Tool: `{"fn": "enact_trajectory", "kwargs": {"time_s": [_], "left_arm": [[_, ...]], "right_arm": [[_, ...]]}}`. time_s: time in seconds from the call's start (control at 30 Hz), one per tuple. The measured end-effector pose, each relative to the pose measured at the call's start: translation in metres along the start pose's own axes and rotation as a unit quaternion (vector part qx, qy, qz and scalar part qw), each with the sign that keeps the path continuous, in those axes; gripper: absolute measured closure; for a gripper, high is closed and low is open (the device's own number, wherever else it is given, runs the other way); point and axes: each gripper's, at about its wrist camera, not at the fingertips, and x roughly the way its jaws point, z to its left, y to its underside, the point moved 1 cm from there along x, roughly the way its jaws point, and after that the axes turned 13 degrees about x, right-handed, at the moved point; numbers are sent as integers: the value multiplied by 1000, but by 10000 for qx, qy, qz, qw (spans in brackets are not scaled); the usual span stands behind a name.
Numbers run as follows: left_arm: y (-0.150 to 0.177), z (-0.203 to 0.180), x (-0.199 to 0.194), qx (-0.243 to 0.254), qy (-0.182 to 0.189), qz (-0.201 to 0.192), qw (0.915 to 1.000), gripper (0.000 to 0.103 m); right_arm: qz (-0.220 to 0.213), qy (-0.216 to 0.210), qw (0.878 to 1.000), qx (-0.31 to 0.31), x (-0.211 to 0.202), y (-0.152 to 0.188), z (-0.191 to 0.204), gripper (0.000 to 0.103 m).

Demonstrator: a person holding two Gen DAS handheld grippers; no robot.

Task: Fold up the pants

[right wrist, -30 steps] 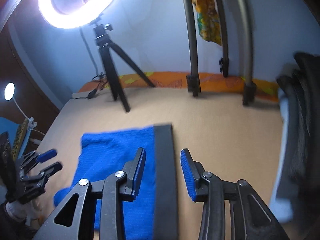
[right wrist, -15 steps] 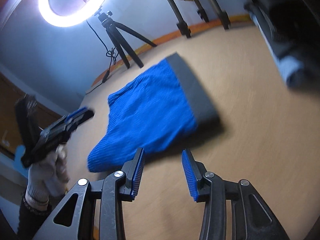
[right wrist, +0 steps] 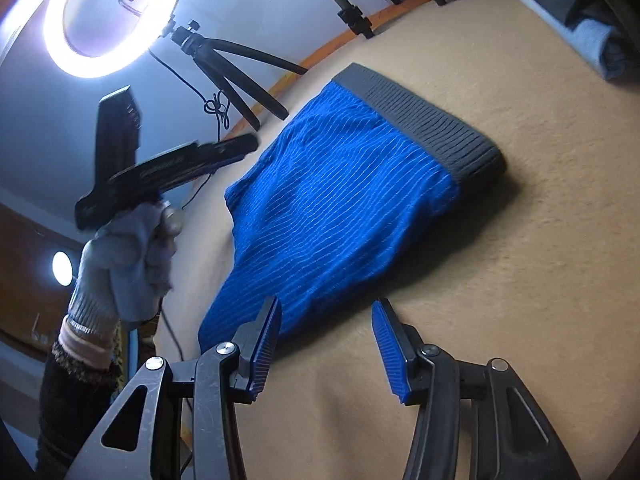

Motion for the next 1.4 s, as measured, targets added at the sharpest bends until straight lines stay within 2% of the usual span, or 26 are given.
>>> {"fn": "enact_trajectory", "kwargs": {"time_s": [0.2, 0.4, 0.5, 0.57, 0.67, 0.73, 0.8, 0.9, 1.1, 1.4], "left_arm": [[0, -1, 24, 427, 105, 278, 9986, 58], [5, -4, 22, 598, 55, 65, 9982, 61], [6, -3, 21, 564, 85, -17, 9984, 73], [5, 0, 20, 489, 148, -46, 9987, 92], [3, -5, 21, 514, 120, -87, 9986, 97], [3, -8, 22, 460, 70, -160, 9988, 98], [5, -6, 22, 299, 89, -222, 9993, 99], [7, -3, 19, 117, 115, -302, 9994, 99], [11, 3, 0, -226, 244, -625, 9975, 99], [12, 6, -37, -696, 508, -1216, 9888, 100]], "right_arm": [[-131, -28, 9999, -50, 9, 0, 10, 52], [-291, -25, 9993, -233, 19, 8, 20, 52], [-391, 32, 9986, -348, 21, 10, 26, 52], [-428, 75, 9983, -390, 22, 9, 28, 56], [-484, 116, 9978, -432, 21, 10, 26, 66], [-495, 120, 9978, -418, 19, 9, 23, 74], [-479, 133, 9981, -371, 18, 7, 20, 88], [-384, 69, 9988, -287, 16, 3, 15, 95], [-403, 6, 9986, -331, 10, 3, 13, 97], [-841, -80, 9935, -768, -27, -6, 31, 98]]}}
